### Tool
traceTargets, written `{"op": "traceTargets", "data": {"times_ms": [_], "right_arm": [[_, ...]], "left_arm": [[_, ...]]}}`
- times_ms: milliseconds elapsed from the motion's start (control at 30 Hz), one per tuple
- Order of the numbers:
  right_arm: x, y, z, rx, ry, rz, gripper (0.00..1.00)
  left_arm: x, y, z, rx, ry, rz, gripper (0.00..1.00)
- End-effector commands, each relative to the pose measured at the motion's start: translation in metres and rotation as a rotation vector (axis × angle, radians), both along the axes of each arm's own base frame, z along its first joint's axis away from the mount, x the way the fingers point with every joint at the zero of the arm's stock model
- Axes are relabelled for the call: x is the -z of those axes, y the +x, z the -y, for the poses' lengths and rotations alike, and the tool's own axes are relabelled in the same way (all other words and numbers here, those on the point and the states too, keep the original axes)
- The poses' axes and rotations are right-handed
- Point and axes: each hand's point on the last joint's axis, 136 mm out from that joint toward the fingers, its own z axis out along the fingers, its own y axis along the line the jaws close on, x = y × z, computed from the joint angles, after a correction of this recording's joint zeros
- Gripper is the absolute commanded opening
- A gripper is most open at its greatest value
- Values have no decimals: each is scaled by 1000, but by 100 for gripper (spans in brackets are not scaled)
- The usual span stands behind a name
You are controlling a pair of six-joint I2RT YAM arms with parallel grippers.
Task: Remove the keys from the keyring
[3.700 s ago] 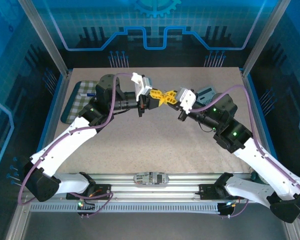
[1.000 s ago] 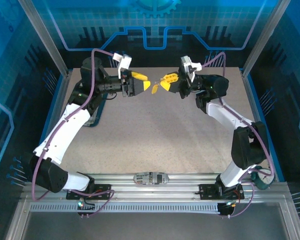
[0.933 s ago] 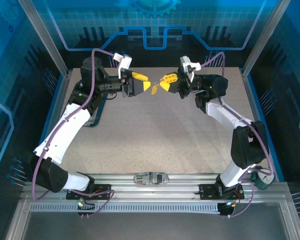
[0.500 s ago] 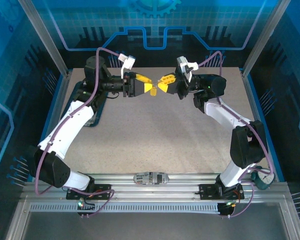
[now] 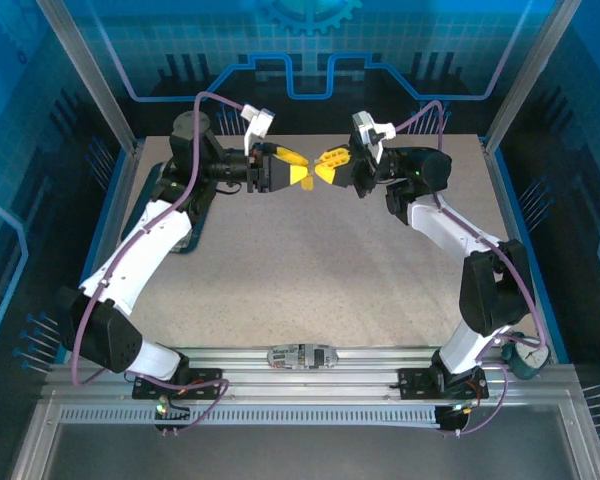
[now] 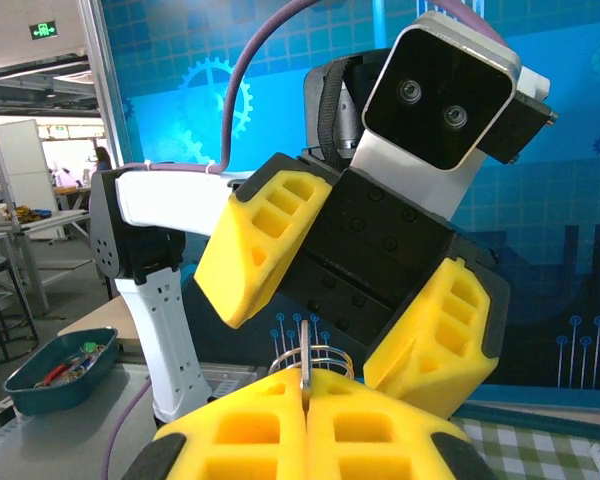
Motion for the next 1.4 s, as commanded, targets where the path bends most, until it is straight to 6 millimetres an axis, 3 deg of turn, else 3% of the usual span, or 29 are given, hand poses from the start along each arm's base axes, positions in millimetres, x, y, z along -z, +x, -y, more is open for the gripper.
{"op": "traceTargets", "data": {"times_ms": [0, 600, 700, 800, 1100, 1367], "right_arm": [[-15, -7, -2, -12, 27, 55, 0], [-13, -4, 1, 1, 29, 54, 0], [-13, -4, 2, 11, 35, 56, 0], [-12, -4, 2, 10, 34, 56, 0], [-12, -4, 2, 8, 34, 54, 0], [-14, -5, 1, 10, 38, 56, 0]], "left_arm": [[-9, -10, 6, 62, -12, 25, 52], [-12, -7, 6, 49, -17, 27, 18], [-11, -6, 5, 44, -17, 24, 20], [-12, -4, 3, 30, -19, 23, 34], [-18, -3, 0, 46, -46, 25, 22], [-16, -5, 1, 58, -43, 22, 19]]}}
